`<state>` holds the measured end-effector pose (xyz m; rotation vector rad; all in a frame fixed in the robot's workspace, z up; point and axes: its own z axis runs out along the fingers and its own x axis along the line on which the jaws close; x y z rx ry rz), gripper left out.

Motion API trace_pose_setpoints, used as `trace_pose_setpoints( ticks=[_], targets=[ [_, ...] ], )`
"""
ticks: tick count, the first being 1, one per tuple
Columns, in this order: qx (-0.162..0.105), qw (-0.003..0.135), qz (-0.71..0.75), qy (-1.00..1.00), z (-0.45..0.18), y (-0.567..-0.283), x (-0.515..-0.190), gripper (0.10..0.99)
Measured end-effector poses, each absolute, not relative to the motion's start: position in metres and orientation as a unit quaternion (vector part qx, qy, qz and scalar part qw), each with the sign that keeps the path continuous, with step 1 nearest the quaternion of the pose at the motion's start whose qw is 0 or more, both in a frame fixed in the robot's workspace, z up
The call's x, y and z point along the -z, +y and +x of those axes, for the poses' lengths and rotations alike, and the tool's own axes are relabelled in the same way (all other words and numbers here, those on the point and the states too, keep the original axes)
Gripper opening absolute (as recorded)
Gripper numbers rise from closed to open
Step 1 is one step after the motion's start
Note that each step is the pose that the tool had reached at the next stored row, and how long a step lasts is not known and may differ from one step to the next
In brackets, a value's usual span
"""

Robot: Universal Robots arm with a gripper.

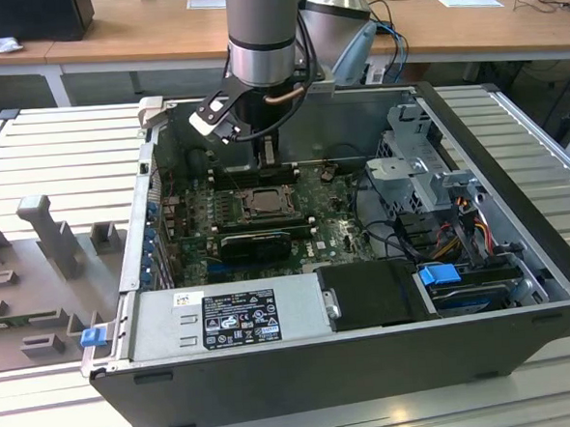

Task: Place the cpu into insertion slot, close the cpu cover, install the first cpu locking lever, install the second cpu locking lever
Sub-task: 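Install the first cpu locking lever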

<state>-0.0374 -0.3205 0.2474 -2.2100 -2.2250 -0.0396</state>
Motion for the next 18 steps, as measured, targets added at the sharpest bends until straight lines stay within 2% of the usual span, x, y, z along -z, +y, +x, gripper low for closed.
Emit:
trace_pose_setpoints(
  ticks=[18],
  targets=[
    [0.01, 0.0, -0.705, -0.709, -0.037, -0.32, -0.28, 0.106]
  ],
)
